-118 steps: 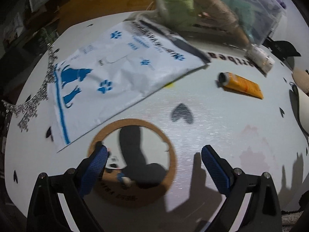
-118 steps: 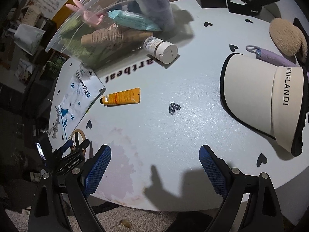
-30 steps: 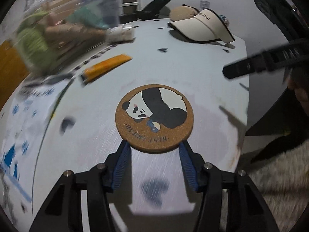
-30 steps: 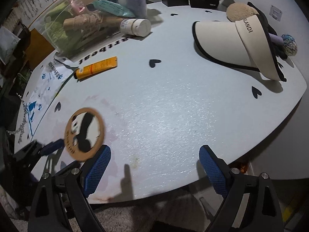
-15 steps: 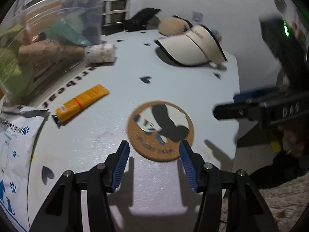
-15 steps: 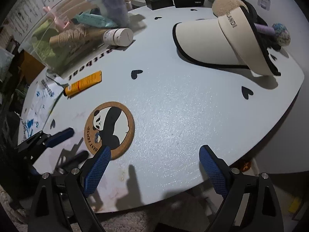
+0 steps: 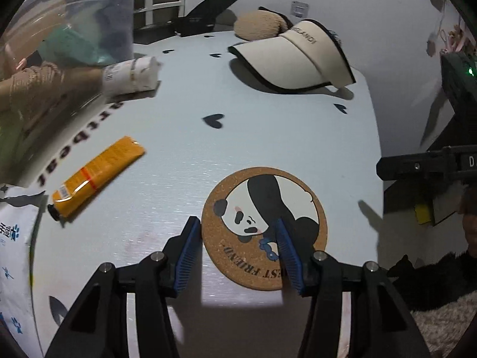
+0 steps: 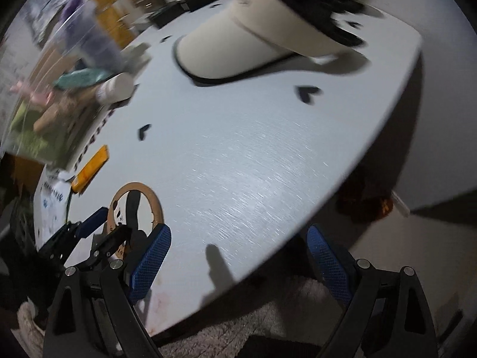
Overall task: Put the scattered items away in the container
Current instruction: 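Pinch the coaster with the left gripper while the right tool approaches its rim, then grasp the coaster rim with the right gripper while the left gripper releases it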
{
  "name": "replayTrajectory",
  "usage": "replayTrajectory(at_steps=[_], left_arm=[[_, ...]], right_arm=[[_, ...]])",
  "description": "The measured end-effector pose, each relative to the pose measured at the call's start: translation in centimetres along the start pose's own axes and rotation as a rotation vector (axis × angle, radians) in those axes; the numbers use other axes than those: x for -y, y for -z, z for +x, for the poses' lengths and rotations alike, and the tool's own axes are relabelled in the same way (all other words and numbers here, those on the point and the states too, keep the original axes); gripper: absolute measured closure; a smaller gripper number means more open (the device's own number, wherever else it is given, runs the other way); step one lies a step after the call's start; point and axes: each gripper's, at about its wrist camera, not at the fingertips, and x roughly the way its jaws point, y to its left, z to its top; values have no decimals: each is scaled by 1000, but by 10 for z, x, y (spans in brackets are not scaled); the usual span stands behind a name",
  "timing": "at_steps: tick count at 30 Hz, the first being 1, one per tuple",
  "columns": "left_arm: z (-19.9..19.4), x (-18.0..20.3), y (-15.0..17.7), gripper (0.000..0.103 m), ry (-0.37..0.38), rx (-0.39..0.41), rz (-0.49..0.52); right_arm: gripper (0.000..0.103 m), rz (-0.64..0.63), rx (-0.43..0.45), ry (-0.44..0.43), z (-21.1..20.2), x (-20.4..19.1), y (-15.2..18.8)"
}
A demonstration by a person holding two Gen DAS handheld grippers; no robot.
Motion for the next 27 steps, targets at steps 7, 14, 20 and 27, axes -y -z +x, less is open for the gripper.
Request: replayTrajectory(at_steps=[7,14,20,27], left_arm=[[5,26,-1,51,26,10,7],[14,73,0,51,90,19,96],[19,89,-2,51,113,14,121],[22,98,-4,51,128,-1,147]], right_arm=[[10,126,-44,-64,1,24,22],[13,342,-64,-261,10,45,33],[30,547,-86,-351,20,73,45],[32,573,-103,-415,32,75,52]])
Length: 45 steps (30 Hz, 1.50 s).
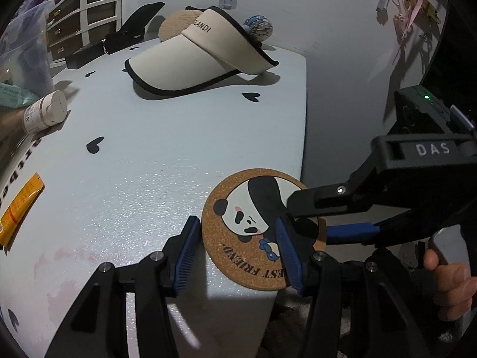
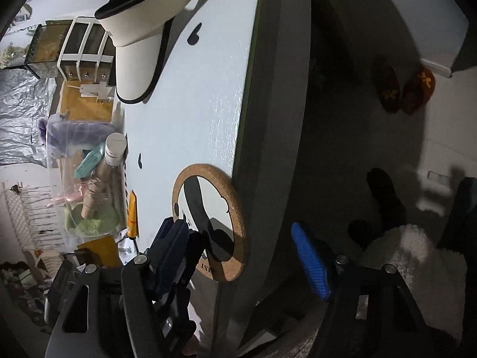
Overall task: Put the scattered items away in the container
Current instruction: 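Grasp the coaster rim with the right gripper while the left gripper releases it, then carry the upright coaster with the right gripper over the clear bin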
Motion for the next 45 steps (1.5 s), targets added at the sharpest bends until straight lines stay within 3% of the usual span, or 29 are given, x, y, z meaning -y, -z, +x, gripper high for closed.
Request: replayTrajectory(at_steps=[6,9,13,20,26,33,38,43,45], left_arm=[[-1,-1,0,51,7,-3,-3],[-1,-2,-1,51,21,-11,-20],[-3,-7,-2,51,63,-27,-61],[-16,-8,-2,51,74,0,-72],[-24,-22,2,51,-19,16,-114],[-35,-43,14,51,-62,16,-174],[-69,-62,7,51,-71,95,-257],[-123,-82,-16,50,65,203,-349],[-144,-90,-27,25,106,243,-381]], right_arm=[[56,-35,-18,-63,-1,-8,-1],[58,-54,-20,-48,-4,-14,-1],[79,-37,-28,-12,-11,-11,-1],[87,-77,-47,-14,-23,-24,3],[92,-208,-35,30,-31,-57,2],[94,-290,-66,43,-32,-87,-1],[94,-303,-69,-34,-40,-112,-6],[94,-317,-71,-177,-49,-152,-11],[94,-313,-88,-275,-50,-169,-13]])
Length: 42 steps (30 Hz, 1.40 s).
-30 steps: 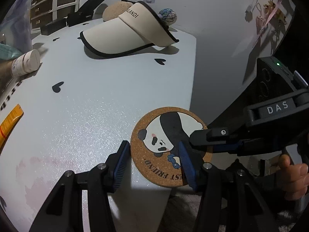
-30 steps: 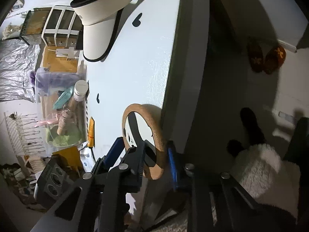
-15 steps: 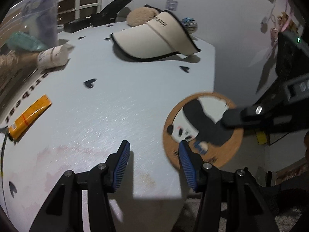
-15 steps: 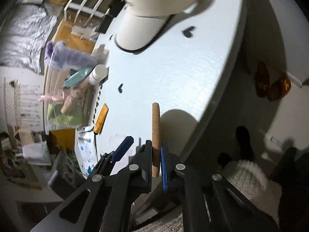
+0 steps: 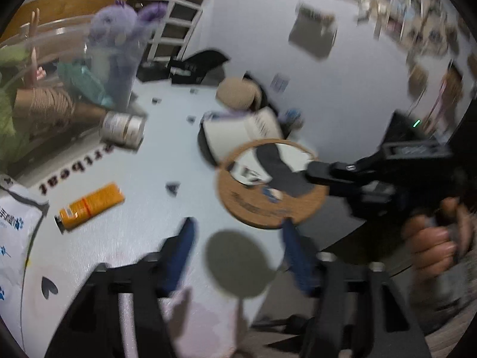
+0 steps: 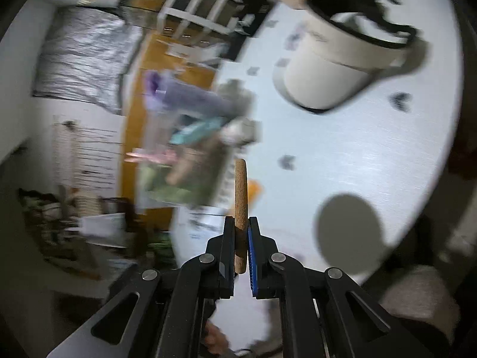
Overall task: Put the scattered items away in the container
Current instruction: 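Carry the upright coaster with the right gripper over the clear bin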
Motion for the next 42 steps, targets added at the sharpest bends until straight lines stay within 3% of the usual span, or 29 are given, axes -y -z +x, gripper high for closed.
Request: replayTrajectory(at_steps=[3,7,13,17,22,27,30,35,39,42], left_arm=[[-24,-3,-25,24,56,85,-61],[-47,-15,-58,24,103,181,-153],[-67,-29,-81,24,-12,265,-173],[-73,-48,-83,24,-121,292,-219],[-82,-75,-75,24,-229,324,-308],[-93,-96,-65,24,-302,359,-368],[-99,-106,-61,24,-323,384,-397],[-106,-123,-56,24,-321,414,-436],[-108,-130,-51,24,-306,425,-440],[-110,-133,-46,24,-299,431,-439]], right_arm=[[94,-14,-20,-103,9,-23,-10],[94,-54,-58,-172,27,-53,-29],[94,-219,-96,-211,53,-118,-95],[94,-460,-130,-161,83,-190,-144],[94,-790,-161,-4,136,-271,-167],[94,-1049,-228,207,204,-305,-152],[94,-1207,-289,396,248,-306,-127],[94,-1368,-410,604,303,-290,-93],[94,-1531,-443,814,337,-278,-74],[94,-1555,-489,911,357,-267,-71]])
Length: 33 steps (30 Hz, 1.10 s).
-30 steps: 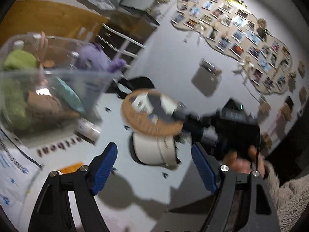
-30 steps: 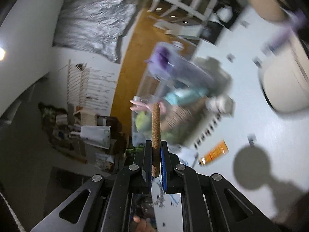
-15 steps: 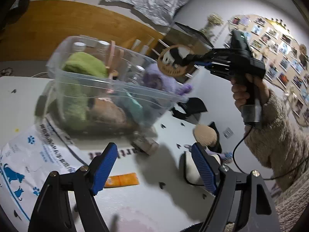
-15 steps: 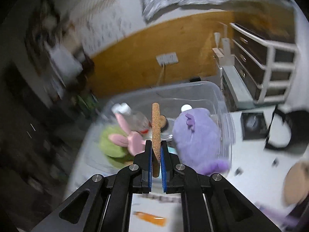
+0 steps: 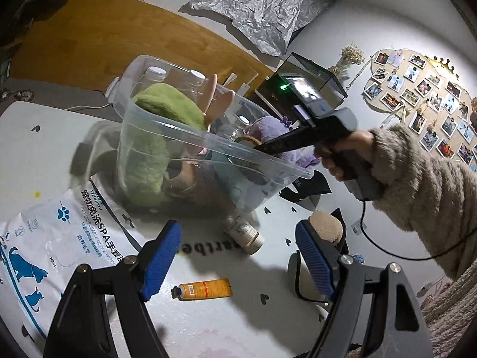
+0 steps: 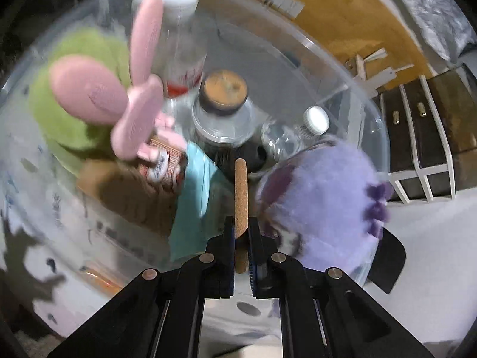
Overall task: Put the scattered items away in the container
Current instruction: 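Carry the upright coaster with the right gripper over the clear bin, then lower the coaster into the bin and open the right gripper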
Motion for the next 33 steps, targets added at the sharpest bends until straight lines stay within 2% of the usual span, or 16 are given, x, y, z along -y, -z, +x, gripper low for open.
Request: replayTrajectory(at_steps=[4,8,10,15,17,24,25,27,28,29,30,31,33], left_arm=[[-2,-10,0,24,6,0,-21],[-5,-20,-3,24,7,7,-33],[-5,-25,-4,24,13,5,-45],[-5,-30,-7,24,17,2,-44],[-6,-28,-8,24,16,2,-33],[-10,-18,-6,23,-17,4,18],[-11,-15,-6,21,-24,8,26],[-15,-9,-5,7,-44,23,43],[-17,-6,-5,6,-52,34,49],[-19,-4,-5,6,-57,43,55],[-21,-1,-4,6,-66,46,61],[-22,0,-4,6,-75,47,65],[-25,5,-3,5,-103,52,81]], right_arm=[[94,35,-106,-26,24,5,-10],[94,54,-147,-40,37,9,-14],[92,77,-181,-109,42,11,-16],[86,75,-218,-172,48,5,-13],[86,101,-193,-223,38,10,-11],[85,170,-47,-272,-24,31,-1],[85,189,-22,-288,-33,35,-1],[85,240,57,-324,-56,45,14],[76,261,95,-339,-66,48,23],[45,292,152,-359,-79,52,39],[29,310,189,-371,-85,54,42],[17,329,229,-376,-92,51,41],[17,367,329,-361,-108,47,66]])
